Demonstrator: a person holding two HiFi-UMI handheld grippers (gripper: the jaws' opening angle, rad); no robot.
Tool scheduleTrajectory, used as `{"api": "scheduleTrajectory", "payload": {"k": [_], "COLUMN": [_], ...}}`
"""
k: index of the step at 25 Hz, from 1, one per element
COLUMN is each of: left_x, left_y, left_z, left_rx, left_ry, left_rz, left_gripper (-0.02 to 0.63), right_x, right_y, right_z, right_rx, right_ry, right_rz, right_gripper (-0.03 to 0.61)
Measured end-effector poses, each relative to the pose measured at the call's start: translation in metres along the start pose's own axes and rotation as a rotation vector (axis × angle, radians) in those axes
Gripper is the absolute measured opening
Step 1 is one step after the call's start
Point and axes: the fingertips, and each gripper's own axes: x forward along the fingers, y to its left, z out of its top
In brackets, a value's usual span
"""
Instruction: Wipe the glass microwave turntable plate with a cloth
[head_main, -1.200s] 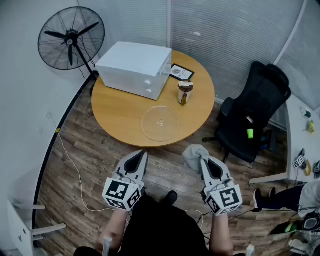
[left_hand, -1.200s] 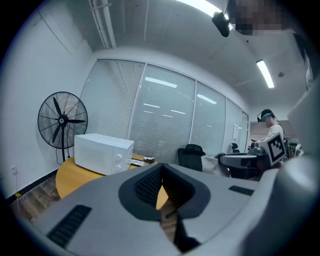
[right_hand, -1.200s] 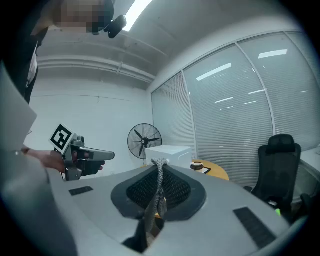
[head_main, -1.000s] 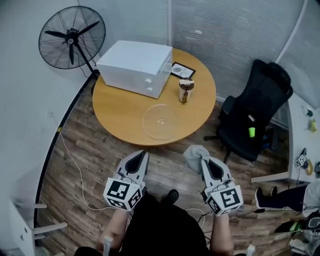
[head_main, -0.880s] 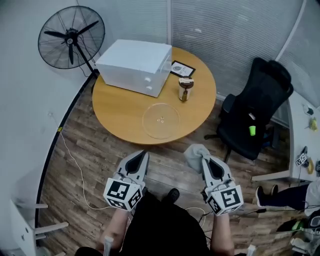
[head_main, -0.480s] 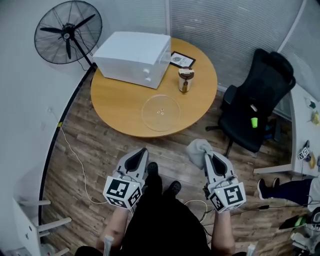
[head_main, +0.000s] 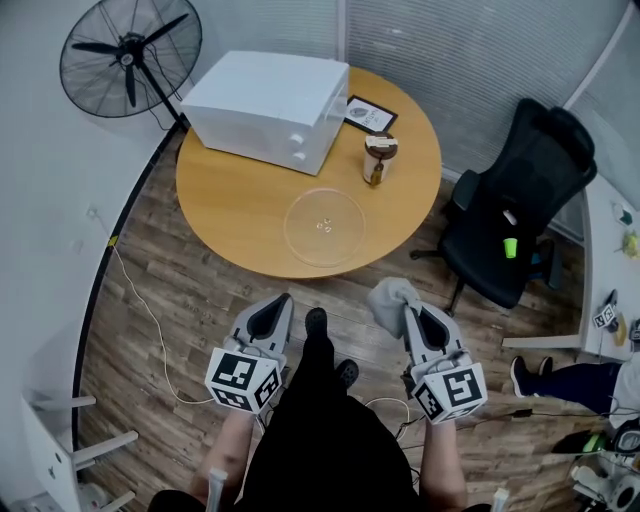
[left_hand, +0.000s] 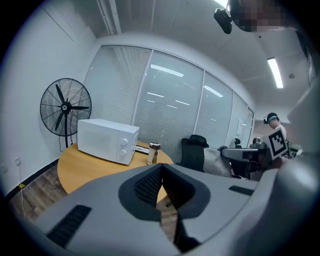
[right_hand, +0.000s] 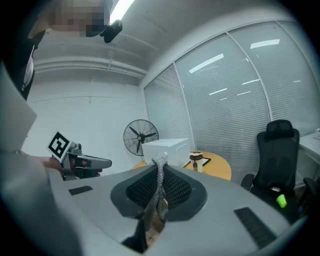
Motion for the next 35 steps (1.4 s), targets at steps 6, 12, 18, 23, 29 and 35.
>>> {"api": "scheduleTrajectory", "payload": {"k": [6,12,18,23,29,35], "left_x": [0.034,0.076,0.114,0.136,0.155,0.168], "left_y": [0.039,0.083,0.122,0.155,0.175,0.191], "left_z": [0.01,0.02,0.012,-0.003,-0.038,-0.075], "left_rx": [-0.03,-0.057,-0.079,-0.1,-0.18,-0.284], "left_ry": [0.005,0.02,0.08,0.134,0.233,0.323], "left_rz": [0.003,-0.003,-0.025,-0.031,-0.03,-0.009], "left_gripper": [-0.005,-0.005,-0.005,-0.003,-0.003,-0.003], "right_x": [0.051,0.11,0.161,0.196,0.224,0.251], "right_y": [-0.01,-0.023,-0.03,-0.033,-0.032,-0.039], "right_z": [0.011,0.023,0.025,0.009,-0.012,-0.03], "right_rx": [-0.028,-0.045,-0.056,-0.062,-0.061,-0.067], "right_ry": [0.037,0.068,0.103,0.159,0.231,0.29], "right_rz": [0.01,0.004,-0.006,-0.027,-0.019,0.01], "right_gripper": [0.04,0.04,0.04,0.04,0.04,0.04]}}
